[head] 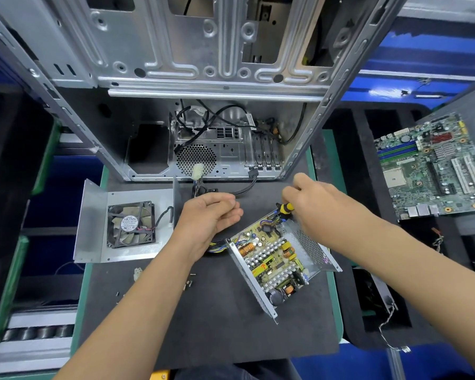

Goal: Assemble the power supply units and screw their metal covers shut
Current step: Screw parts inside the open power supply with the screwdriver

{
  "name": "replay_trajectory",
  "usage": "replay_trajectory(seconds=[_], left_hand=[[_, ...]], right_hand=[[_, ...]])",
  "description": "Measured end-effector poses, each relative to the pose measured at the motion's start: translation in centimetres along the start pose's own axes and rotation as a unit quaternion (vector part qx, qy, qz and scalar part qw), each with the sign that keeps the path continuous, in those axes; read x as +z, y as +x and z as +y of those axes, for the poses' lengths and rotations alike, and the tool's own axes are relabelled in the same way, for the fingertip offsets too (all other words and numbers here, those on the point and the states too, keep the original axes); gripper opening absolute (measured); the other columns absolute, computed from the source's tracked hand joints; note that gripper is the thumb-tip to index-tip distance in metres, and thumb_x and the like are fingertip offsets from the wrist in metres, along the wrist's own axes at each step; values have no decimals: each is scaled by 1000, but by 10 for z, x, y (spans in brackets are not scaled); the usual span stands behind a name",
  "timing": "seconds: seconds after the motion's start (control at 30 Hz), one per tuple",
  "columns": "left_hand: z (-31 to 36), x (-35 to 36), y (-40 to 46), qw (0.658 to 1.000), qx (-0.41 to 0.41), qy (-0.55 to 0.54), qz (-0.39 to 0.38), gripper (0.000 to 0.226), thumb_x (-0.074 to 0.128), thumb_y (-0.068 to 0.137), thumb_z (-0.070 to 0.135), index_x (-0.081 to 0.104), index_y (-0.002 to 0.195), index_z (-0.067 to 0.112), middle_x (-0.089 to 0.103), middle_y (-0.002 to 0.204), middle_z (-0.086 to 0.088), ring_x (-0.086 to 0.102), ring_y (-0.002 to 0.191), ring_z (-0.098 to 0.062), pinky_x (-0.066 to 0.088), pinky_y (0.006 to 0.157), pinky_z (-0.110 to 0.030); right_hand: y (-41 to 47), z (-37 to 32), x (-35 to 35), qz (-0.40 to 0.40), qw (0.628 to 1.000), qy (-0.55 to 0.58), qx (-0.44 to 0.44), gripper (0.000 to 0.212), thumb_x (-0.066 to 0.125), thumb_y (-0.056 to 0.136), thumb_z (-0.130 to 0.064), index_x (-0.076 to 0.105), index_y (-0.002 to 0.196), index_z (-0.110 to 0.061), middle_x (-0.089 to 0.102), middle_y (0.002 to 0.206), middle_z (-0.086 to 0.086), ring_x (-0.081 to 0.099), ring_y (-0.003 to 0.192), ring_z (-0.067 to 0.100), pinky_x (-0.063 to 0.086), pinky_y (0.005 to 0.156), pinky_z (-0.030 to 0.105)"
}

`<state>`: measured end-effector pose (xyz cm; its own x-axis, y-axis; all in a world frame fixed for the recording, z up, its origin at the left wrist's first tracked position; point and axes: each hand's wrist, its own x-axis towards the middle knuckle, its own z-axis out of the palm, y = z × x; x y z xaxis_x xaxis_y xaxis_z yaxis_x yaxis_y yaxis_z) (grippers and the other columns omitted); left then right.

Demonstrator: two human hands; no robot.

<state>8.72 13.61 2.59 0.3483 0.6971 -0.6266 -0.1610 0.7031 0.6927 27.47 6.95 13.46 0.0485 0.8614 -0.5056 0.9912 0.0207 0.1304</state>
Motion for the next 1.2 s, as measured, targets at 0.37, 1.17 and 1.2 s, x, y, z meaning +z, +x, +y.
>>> replay_trajectory(seconds=[0.37,1.17,1.2], left_hand=[[-1,4,0,999,0,34,-21,9,64,93,1,70,99,1,76,88,-14,75,86,-25,59,69,-24],[4,6,-12,993,38,-75,-84,12,71,76,8,79,86,6,74,92,-25,75,90,-30,60,75,-28],[4,6,-13,993,41,-68,-84,13,71,77,8,80,86,6,74,92,-25,75,90,-30,60,75,-28]], right_hand=[[8,3,-3,41,987,146,61,39,53,98,-46,57,82,-10,41,74,3,46,73,28,42,66,33],[-6,27,49,131,729,670,58,22,64,85,-41,78,85,-23,32,62,7,24,60,24,21,53,36],[-6,28,47,124,734,665,54,27,63,82,-47,78,81,-24,30,61,7,22,60,25,20,54,39]])
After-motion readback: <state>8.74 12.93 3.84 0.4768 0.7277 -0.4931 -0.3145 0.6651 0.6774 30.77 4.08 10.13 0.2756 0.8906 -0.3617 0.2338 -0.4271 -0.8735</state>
